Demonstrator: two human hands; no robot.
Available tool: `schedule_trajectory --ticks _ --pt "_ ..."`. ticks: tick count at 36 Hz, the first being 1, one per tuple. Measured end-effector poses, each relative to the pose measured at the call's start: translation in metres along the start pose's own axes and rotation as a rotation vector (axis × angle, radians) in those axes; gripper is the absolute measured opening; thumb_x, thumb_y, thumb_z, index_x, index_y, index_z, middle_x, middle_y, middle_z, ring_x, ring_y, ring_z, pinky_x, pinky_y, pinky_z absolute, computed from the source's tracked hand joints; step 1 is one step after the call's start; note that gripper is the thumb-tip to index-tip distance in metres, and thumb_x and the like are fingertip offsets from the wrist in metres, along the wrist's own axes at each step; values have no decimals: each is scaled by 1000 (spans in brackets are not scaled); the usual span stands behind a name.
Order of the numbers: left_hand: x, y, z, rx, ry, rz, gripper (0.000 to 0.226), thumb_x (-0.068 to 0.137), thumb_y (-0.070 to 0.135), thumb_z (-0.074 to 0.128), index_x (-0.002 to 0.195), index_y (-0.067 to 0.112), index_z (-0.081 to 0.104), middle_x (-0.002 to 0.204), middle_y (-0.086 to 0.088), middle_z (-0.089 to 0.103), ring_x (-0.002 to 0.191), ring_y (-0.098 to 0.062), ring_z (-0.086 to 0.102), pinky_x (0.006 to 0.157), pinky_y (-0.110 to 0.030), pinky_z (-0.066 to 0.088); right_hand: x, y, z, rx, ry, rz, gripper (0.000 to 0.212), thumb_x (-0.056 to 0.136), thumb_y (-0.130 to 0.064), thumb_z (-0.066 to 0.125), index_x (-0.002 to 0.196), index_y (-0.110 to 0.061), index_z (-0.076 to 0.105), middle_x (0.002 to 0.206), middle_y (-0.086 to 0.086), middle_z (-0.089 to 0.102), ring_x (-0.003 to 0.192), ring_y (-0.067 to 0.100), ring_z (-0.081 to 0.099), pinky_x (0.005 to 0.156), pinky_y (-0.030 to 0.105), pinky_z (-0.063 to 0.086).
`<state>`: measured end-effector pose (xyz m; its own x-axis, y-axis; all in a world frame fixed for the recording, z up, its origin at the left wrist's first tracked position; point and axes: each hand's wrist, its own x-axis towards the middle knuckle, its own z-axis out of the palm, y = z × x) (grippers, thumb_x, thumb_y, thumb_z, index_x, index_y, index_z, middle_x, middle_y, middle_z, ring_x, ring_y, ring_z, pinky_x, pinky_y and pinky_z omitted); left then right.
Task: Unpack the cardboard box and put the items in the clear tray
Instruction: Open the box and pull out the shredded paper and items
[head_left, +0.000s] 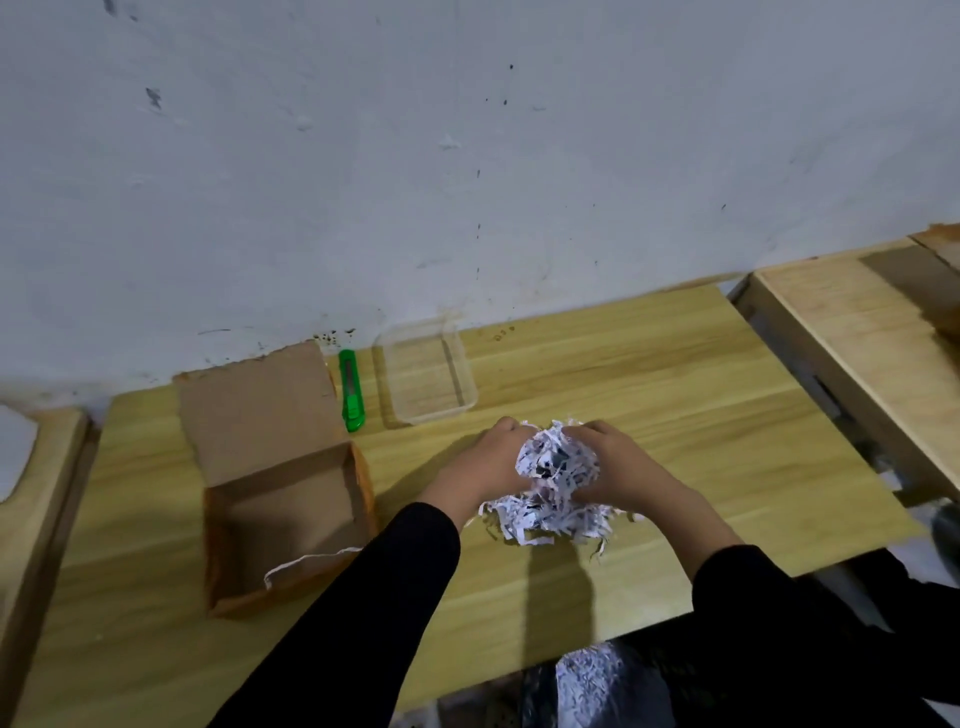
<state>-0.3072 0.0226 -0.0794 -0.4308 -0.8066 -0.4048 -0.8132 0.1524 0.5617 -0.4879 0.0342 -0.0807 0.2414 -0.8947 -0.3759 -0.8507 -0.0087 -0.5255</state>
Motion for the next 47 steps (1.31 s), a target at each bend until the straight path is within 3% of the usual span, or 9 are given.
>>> schedule_trajectory --ticks 7,10,17,21,29,34,38,43,47 --pt "-25 -10 -38 -10 135 -31 51 91 19 55 139 13 39 143 -6 37 126 -23 41 101 -31 35 9 -57 -13 -61 42 -146 67 70 -8 73 132 -12 47 138 13 45 127 27 42 99 32 37" --pt "-53 -33 -54 -31 267 -98 43 93 18 51 135 12 45 141 -6 40 130 -23 40 104 -30 32 15 -89 -1 -41 32 -220 54 74 -5 68 126 -9 53 129 13 51 116 26 51 88 26 41" --pt "-134 -133 -53 -155 744 -461 39 91 16 53 128 4 52 130 -16 52 120 -31 49 104 -39 39 19 -167 73 36 -121 -384 36 78 -1 62 115 -4 61 115 16 63 104 27 60 85 24 43" --pt "-170 -174 -28 -260 991 -657 35 90 8 55 119 -10 54 113 -32 55 108 -45 53 92 -45 42 15 -198 118 25 -242 -458 30 85 -12 60 114 -7 61 113 16 64 103 28 59 89 31 45" --pt "-179 -184 8 -525 934 -599 51 99 20 36 147 7 23 146 -16 38 135 -29 36 100 -24 29 19 -214 157 35 -311 -530 22 84 -5 57 102 -7 68 103 12 70 94 22 61 77 21 40" --pt "-180 -183 10 -555 988 -640 46 101 12 31 146 13 27 138 -15 49 120 -28 49 74 -11 29 21 -206 158 130 -242 -500 20 81 -2 60 91 -12 74 85 -2 71 67 -3 52 62 1 33" --pt "-178 -183 8 -552 1021 -659 45 100 8 33 144 11 31 137 -19 51 121 -31 50 83 -23 34 22 -197 147 227 -195 -430 16 83 -7 63 95 -11 74 76 -14 59 64 -17 53 61 3 38" --pt "-177 -181 7 -552 1053 -643 44 99 7 34 143 8 35 138 -19 49 123 -33 49 87 -23 32 19 -188 139 348 -240 -329 14 85 -6 62 94 -5 73 80 3 72 57 -12 57 60 3 41" --pt "-177 -183 7 -584 1043 -643 44 100 8 32 143 11 34 139 -18 49 125 -33 47 90 -25 33 12 -185 138 419 -310 -298 17 88 -3 56 96 -2 71 73 -3 67 54 -7 54 59 6 43"
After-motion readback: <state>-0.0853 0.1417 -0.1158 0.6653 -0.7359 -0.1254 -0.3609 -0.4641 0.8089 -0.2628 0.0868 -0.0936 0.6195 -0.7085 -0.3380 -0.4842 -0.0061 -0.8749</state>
